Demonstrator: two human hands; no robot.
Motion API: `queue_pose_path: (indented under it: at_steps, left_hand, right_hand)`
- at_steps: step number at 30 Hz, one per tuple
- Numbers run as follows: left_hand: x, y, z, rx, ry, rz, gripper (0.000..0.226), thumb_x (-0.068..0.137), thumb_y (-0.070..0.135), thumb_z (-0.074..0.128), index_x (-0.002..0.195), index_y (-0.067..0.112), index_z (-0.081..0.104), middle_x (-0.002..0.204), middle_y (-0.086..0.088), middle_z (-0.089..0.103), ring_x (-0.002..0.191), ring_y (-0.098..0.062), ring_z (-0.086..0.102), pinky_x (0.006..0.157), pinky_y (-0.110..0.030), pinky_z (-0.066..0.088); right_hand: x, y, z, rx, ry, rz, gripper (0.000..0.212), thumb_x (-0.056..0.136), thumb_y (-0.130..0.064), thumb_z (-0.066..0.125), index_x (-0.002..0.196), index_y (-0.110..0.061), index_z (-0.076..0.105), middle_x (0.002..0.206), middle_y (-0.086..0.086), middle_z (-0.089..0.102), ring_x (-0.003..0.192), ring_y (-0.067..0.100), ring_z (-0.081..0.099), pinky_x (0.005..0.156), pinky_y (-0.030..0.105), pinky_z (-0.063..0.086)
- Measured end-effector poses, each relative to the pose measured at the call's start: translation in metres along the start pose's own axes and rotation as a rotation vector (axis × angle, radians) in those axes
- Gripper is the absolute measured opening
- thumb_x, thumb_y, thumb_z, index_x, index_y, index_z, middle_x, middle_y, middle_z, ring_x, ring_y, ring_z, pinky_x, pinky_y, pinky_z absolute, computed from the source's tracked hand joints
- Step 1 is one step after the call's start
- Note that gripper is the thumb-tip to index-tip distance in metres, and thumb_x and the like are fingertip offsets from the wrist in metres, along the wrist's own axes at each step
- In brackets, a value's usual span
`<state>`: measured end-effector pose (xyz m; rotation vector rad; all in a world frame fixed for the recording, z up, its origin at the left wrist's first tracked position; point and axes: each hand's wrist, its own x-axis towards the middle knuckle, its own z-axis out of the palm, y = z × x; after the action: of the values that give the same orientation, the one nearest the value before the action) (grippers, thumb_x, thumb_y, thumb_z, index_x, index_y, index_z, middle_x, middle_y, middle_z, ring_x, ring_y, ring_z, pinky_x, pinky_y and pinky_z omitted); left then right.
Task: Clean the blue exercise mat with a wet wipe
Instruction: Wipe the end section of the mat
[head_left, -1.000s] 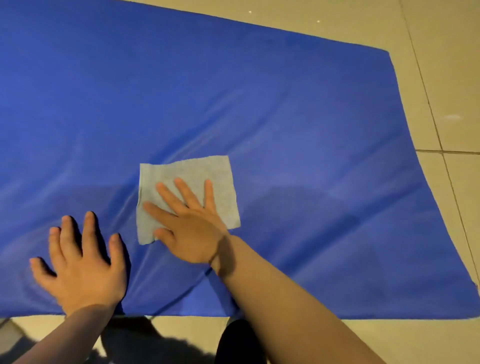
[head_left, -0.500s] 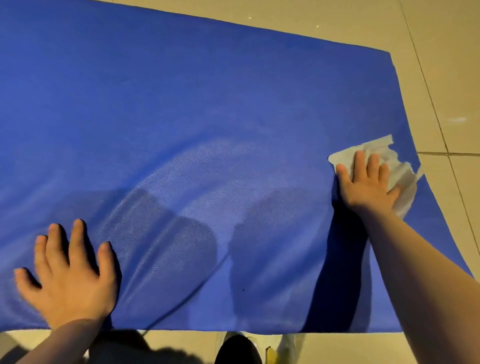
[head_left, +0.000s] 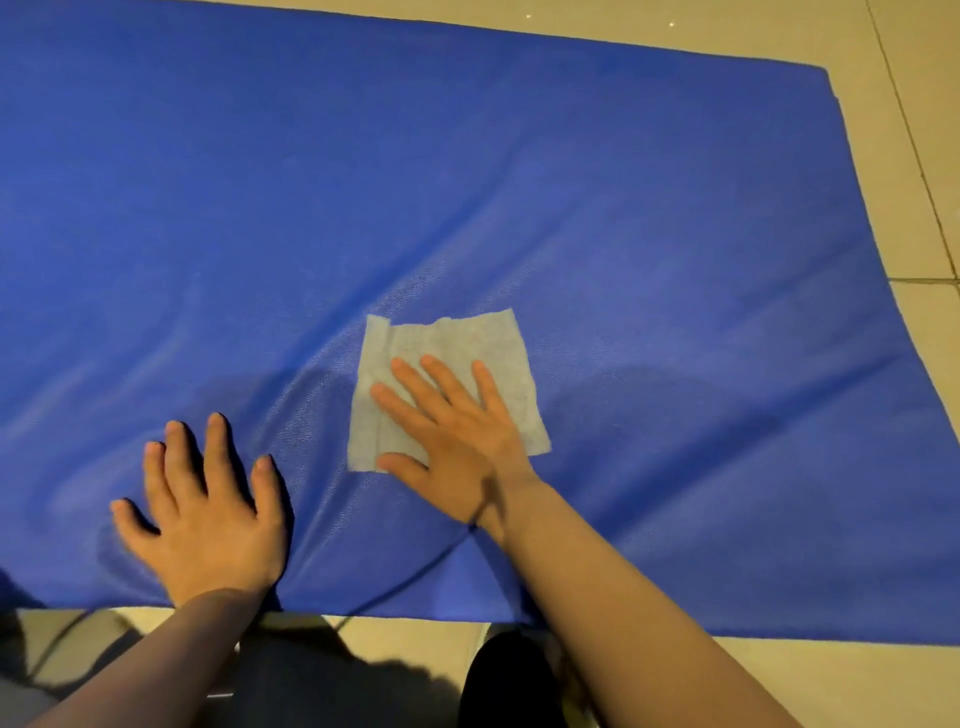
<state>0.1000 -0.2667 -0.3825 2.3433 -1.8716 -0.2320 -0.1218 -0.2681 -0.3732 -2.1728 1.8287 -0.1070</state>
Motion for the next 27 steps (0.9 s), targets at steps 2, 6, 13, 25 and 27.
queue_pose_path:
  at_steps: [2, 6, 13, 25, 27]
  left_hand:
    - [0.001, -0.001, -0.001, 0.005, -0.025, -0.002, 0.071, 0.092, 0.054, 0.022, 0.151, 0.019, 0.037, 0.161, -0.014, 0.024, 0.15, -0.029, 0.014, 0.114, -0.062, 0.007]
    - [0.001, 0.001, -0.005, 0.017, -0.113, -0.006, 0.073, 0.091, 0.056, 0.019, 0.153, 0.021, 0.033, 0.163, -0.011, 0.018, 0.151, -0.026, 0.008, 0.114, -0.06, 0.004]
    - [0.015, 0.013, -0.044, 0.104, -0.464, -0.02, 0.064, 0.102, 0.054, 0.029, 0.158, 0.031, 0.007, 0.166, -0.001, -0.006, 0.152, -0.019, -0.007, 0.118, -0.053, 0.002]
    - [-0.035, 0.045, -0.196, 0.296, -0.902, 0.582, 0.055, 0.103, 0.05, 0.04, 0.151, 0.024, 0.035, 0.155, -0.002, 0.039, 0.139, -0.023, 0.041, 0.112, -0.037, 0.035]
    - [-0.048, 0.056, -0.232, 0.29, -0.887, 0.67, 0.054, 0.104, 0.046, 0.04, 0.153, 0.024, 0.032, 0.155, -0.002, 0.038, 0.14, -0.022, 0.039, 0.114, -0.037, 0.032]
  right_hand:
    - [-0.007, 0.02, -0.005, 0.008, 0.014, 0.115, 0.065, 0.088, -0.061, 0.032, 0.139, -0.029, 0.055, 0.149, -0.003, 0.047, 0.137, 0.023, 0.045, 0.115, 0.058, 0.017]
    - [-0.03, 0.041, -0.024, 0.055, -0.148, 0.29, 0.079, 0.084, -0.068, 0.012, 0.153, -0.034, 0.028, 0.163, -0.006, 0.017, 0.15, 0.02, 0.017, 0.117, 0.055, 0.0]
    - [-0.076, 0.038, -0.1, 0.204, 0.076, 0.351, 0.065, 0.093, -0.058, 0.025, 0.151, -0.029, 0.033, 0.16, 0.003, 0.026, 0.144, 0.027, 0.029, 0.113, 0.05, 0.028]
    - [-0.166, -0.015, -0.263, 0.124, -0.063, 0.564, 0.039, 0.1, -0.044, 0.049, 0.133, -0.024, 0.053, 0.124, 0.001, 0.063, 0.11, 0.02, 0.058, 0.088, 0.032, 0.046]
    - [-0.18, -0.032, -0.298, 0.172, -0.049, 0.55, 0.04, 0.099, -0.042, 0.051, 0.135, -0.023, 0.053, 0.128, 0.004, 0.06, 0.111, 0.021, 0.057, 0.091, 0.032, 0.044]
